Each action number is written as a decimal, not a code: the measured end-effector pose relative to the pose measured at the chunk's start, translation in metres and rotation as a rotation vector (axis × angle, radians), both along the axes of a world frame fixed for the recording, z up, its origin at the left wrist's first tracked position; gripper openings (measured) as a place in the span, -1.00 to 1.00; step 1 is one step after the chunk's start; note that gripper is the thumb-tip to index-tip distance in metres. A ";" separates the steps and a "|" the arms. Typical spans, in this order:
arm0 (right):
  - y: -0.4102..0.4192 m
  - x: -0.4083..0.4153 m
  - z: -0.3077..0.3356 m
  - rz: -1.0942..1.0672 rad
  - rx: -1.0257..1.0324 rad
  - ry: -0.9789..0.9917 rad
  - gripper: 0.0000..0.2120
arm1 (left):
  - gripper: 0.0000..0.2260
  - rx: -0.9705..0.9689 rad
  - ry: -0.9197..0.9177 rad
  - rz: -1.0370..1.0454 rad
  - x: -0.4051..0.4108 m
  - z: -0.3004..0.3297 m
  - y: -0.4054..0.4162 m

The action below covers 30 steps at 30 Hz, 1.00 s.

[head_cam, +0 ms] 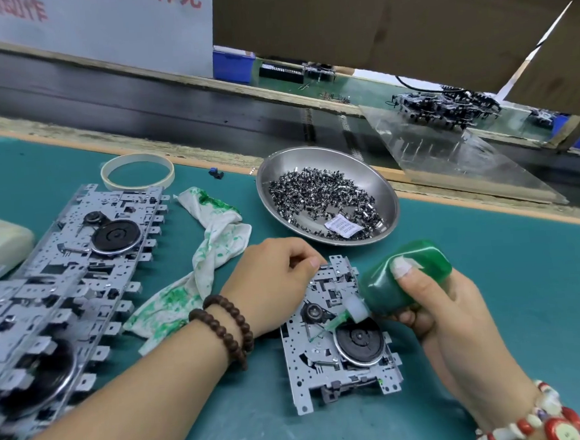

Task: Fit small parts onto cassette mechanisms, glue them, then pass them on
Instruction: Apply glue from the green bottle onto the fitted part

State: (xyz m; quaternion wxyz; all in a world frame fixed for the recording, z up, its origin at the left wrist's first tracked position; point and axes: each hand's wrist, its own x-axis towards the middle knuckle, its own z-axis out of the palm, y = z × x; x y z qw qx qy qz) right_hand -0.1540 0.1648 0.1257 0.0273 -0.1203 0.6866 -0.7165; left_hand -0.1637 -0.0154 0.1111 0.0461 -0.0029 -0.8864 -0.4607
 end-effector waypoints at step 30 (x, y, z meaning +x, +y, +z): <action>-0.001 0.001 -0.002 -0.042 0.133 0.047 -0.46 | -0.85 -0.002 -0.018 -0.004 -0.001 0.001 0.000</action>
